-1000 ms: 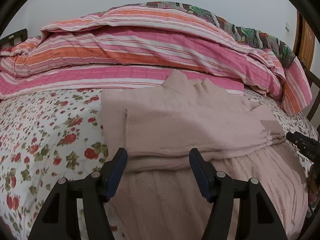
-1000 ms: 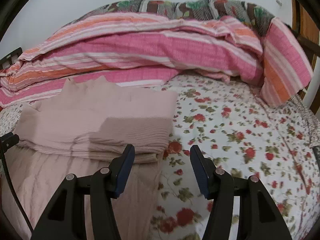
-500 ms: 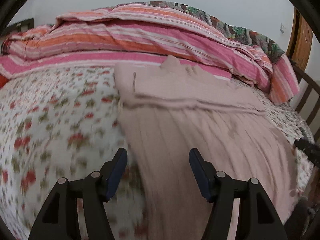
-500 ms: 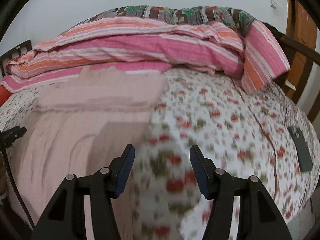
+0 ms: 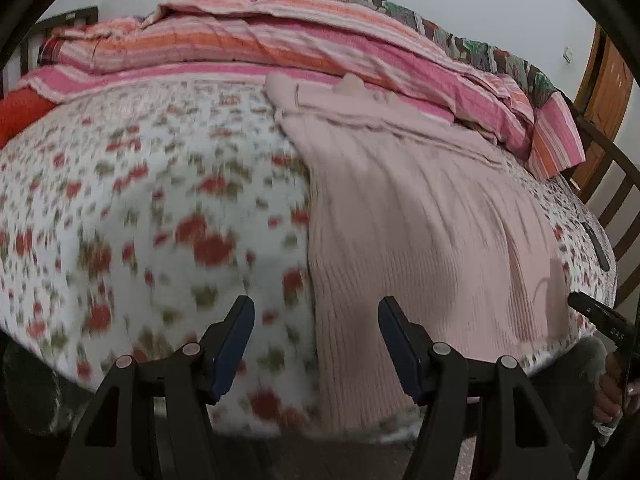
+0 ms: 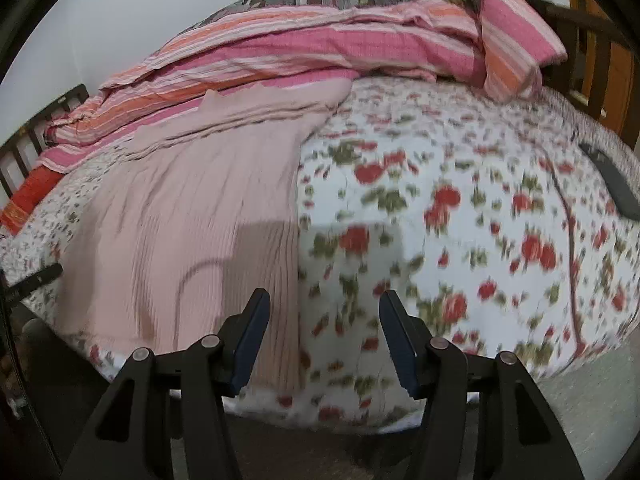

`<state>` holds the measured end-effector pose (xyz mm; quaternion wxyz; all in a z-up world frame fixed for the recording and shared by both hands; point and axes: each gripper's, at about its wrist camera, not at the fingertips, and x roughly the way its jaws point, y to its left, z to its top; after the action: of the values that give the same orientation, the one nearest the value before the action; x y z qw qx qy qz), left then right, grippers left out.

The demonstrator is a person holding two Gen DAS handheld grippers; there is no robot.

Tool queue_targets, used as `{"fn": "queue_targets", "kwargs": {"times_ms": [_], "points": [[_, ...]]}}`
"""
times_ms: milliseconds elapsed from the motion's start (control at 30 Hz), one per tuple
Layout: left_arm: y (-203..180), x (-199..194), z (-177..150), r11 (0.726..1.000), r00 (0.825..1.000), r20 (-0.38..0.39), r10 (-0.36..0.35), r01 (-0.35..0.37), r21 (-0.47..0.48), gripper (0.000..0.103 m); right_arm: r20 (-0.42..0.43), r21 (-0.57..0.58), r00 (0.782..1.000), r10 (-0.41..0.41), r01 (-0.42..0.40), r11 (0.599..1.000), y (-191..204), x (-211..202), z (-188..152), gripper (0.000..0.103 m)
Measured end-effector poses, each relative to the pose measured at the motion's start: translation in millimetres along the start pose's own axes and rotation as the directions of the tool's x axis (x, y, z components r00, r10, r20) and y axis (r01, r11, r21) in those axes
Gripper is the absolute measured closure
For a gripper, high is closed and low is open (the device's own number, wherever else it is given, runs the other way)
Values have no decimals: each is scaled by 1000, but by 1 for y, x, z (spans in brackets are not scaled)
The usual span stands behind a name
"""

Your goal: Fold small clothes

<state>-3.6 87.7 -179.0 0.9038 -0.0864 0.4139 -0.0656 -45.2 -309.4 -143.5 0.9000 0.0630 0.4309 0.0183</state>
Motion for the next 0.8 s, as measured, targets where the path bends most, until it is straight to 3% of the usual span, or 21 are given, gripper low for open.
{"fn": "queue_targets", "kwargs": {"times_ms": [167,333,500,633,800], "points": [[-9,4,-15,1000,1000,-16,-6,6,6,43,-23,-3,999,34,-34,999,4,6,-8,51],[-22,14,-20,999,999,-39,-17,18,35,53,-50,-1,996,70,-70,998,14,19,-11,63],[-28,18,-17,998,999,-28,-46,47,34,54,-63,-28,993,98,-100,995,25,27,-5,73],[-23,22,-10,997,996,-22,-83,82,-13,56,-74,-7,989,128,-128,992,27,33,5,73],[-23,27,-4,997,997,-22,-77,77,-17,58,-72,-2,988,135,-135,991,34,38,18,73]]}}
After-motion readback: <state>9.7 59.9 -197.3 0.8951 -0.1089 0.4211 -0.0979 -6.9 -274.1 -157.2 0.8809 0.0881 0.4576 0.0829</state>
